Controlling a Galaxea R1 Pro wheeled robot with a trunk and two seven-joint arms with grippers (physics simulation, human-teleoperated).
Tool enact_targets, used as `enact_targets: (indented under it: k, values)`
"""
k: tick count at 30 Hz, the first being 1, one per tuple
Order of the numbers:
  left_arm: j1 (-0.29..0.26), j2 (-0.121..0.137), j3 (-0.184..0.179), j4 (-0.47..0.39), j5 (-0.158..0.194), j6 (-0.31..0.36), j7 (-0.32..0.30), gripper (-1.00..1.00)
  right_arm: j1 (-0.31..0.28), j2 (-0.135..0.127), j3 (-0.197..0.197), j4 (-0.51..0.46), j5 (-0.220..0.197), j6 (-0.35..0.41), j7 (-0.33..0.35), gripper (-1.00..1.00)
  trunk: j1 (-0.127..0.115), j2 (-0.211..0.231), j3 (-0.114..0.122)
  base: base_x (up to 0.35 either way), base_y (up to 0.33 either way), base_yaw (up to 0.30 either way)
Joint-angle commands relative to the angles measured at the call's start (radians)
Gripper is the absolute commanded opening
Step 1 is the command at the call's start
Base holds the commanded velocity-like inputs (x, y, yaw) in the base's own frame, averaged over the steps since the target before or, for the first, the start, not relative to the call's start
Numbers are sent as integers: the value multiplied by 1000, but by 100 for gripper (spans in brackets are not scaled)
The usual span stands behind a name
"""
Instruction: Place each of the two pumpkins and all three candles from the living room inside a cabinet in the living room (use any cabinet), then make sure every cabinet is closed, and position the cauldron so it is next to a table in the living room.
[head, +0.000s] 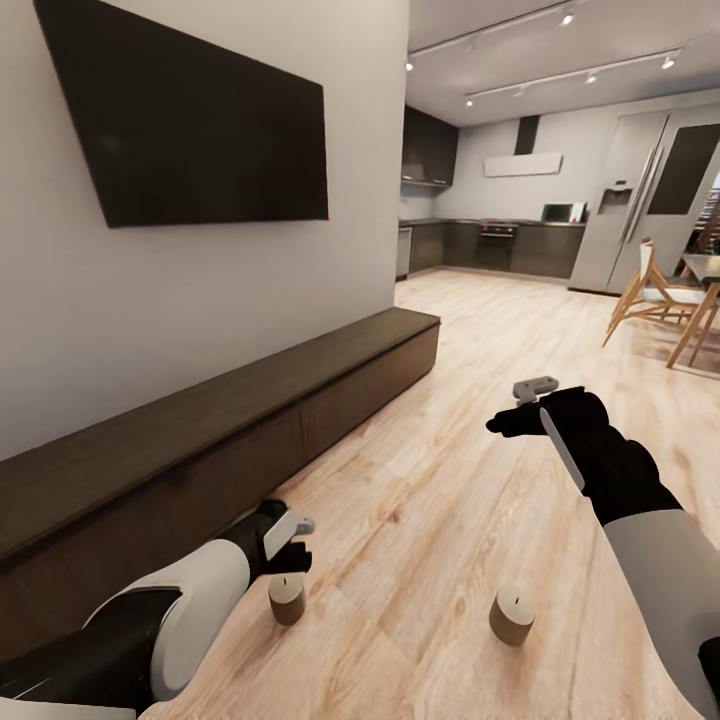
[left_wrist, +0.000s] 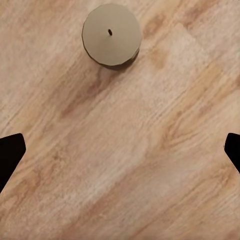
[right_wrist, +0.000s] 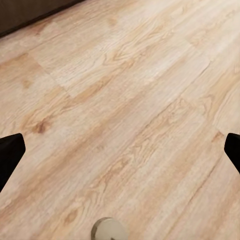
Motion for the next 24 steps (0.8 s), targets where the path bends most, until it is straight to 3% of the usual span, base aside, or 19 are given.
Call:
enact_targets:
  k: [1,15,20,24]
  values:
    - [0,-1,8,-2,8,-2,10,100,-1,-1,2,-1,0,4,1,100,0,-1,-5,0,0,0]
    - [0,-1,9,-2,9,-87,11,100,-1,-1,2,-1,0,4,1,100,6,-4,-59,0,0,0]
    - [0,-1,10,-1,9,-119,11,100,-1,-1,2,-1,0,4,1,100,6,-4,-59,0,0,0]
    - [0,2,11,-1,9,-127,11,100,-1,-1,2,-1,0,4,1,100,8,-5,-75,0,0,0]
